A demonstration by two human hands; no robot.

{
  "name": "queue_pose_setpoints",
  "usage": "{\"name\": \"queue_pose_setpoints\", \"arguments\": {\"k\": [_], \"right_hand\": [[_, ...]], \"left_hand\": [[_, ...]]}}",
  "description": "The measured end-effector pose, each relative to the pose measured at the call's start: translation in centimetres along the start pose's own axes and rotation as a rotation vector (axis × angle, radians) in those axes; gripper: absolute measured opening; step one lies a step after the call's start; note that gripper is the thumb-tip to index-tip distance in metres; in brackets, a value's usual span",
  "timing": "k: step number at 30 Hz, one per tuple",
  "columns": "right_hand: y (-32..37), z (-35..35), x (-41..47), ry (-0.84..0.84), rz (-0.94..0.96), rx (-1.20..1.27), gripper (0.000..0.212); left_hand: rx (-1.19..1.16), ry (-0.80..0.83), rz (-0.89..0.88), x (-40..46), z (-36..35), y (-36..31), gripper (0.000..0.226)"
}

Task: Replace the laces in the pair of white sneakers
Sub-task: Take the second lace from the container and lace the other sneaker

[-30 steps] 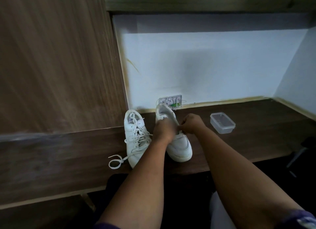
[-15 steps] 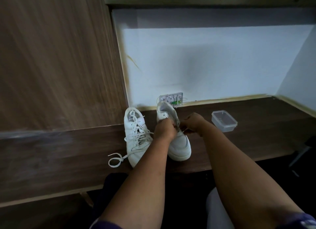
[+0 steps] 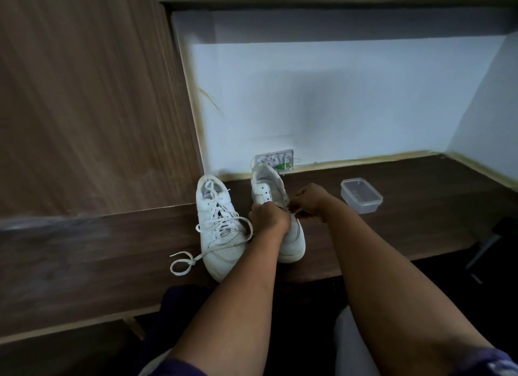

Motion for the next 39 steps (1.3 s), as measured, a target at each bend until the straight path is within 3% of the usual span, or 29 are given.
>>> {"name": "queue_pose_setpoints", "arguments": {"k": [6,9,17,22,28,31,33,35,39], "right_hand": [[-0.7,-0.4,0.5,0.003,-0.057,0.055,0.023],[-0.5,-0.7,0.2,-0.003,-0.066,0.069,0.016],[-1.1,0.0,-0.3,0.073,-0.019,0.103,0.01],[-2.0,0.6,-1.0,0.21,0.03,-0.05,0.037],[-1.9,0.0,-1.2,0.172,0.022,-0.022,0.029],[-2.3,0.7,-0.7,0.046,0.046,-0.184,0.019],[-1.7,1.4,-0.7,-0.137,0.113,-0.376,0.037],[-1.0,1.5,-0.9,-0.253,0.162,-0.37,0.053],[-0.2,0.2,-0.5,-0.163,0.139,-0.366,0.038]], "left_hand": [[-0.166,0.132,0.168,0.5,-0.4,0.1,0.051],[-0.23,0.187,0.203,0.6,-0.7,0.1,0.051],[-0.328,0.164,0.249,1.0,-1.4,0.6,0.049],[-0.12,0.25,0.136,0.9,-0.2,-0.1,0.052],[0.214,0.241,-0.062,1.9,1.2,-1.7,0.033],[0.367,0.067,-0.111,2.0,2.5,-2.3,0.034],[0.416,0.018,-0.094,2.0,3.1,-2.7,0.04],[0.444,0.026,-0.089,2.3,3.1,-2.6,0.043],[0.409,0.063,-0.173,1.9,3.0,-2.5,0.031]]}}
Point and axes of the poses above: each hand's wrist, its own x-axis towards the middle knuckle, its own z-axis out of the back of the hand, y = z × x, the point moved 5 cm from there along x, towards the middle knuckle, and after that the axes turned 1 degree about x, right-handed, at the moved point
